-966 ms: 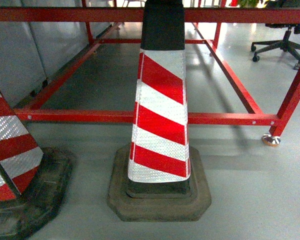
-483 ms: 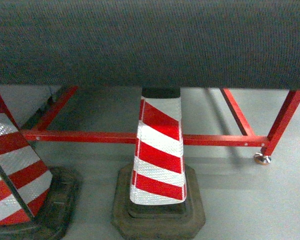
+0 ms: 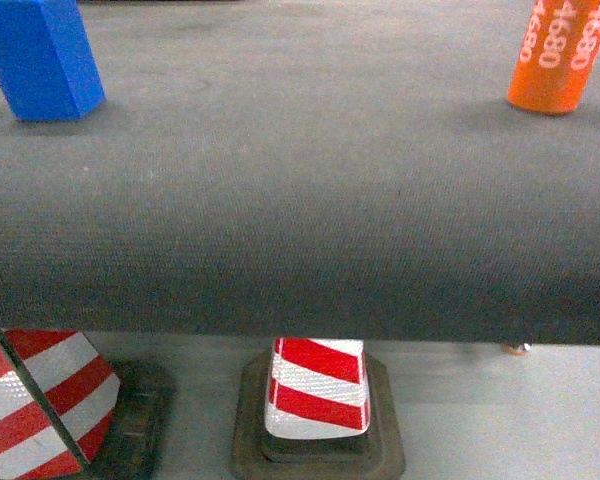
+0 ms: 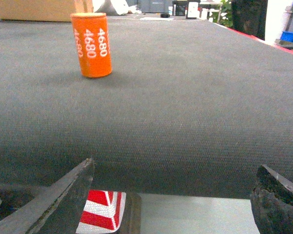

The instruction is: Sort blue parts and orange caps into right shelf containers

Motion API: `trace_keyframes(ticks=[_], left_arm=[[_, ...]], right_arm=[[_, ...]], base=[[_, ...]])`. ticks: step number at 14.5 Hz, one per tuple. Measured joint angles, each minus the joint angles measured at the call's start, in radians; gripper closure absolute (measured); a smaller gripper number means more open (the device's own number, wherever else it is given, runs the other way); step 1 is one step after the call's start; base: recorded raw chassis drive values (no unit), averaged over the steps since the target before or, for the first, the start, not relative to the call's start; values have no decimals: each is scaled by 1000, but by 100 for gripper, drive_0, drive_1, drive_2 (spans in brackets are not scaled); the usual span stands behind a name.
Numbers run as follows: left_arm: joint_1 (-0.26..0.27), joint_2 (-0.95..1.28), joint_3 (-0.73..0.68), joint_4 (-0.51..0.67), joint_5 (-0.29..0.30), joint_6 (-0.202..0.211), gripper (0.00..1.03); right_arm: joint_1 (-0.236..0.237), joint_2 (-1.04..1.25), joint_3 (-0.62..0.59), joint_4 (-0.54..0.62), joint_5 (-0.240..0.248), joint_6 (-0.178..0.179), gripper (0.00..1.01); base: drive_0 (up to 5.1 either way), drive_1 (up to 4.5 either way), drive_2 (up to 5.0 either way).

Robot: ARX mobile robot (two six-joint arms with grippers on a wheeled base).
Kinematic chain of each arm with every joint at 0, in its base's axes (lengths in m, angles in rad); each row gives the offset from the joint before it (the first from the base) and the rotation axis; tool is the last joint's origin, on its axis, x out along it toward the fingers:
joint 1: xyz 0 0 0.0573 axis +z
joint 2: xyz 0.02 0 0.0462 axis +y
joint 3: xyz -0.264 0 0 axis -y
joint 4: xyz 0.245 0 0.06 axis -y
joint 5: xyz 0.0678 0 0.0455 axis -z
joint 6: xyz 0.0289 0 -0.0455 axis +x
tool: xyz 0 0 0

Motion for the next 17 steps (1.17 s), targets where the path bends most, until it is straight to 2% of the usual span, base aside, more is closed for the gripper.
trace_keyframes(ticks=[17], left_arm=[[0, 0, 0, 0, 0, 0, 5]], right_arm=[[0, 0, 0, 0, -1, 0, 3]], base=[[0, 0, 0]])
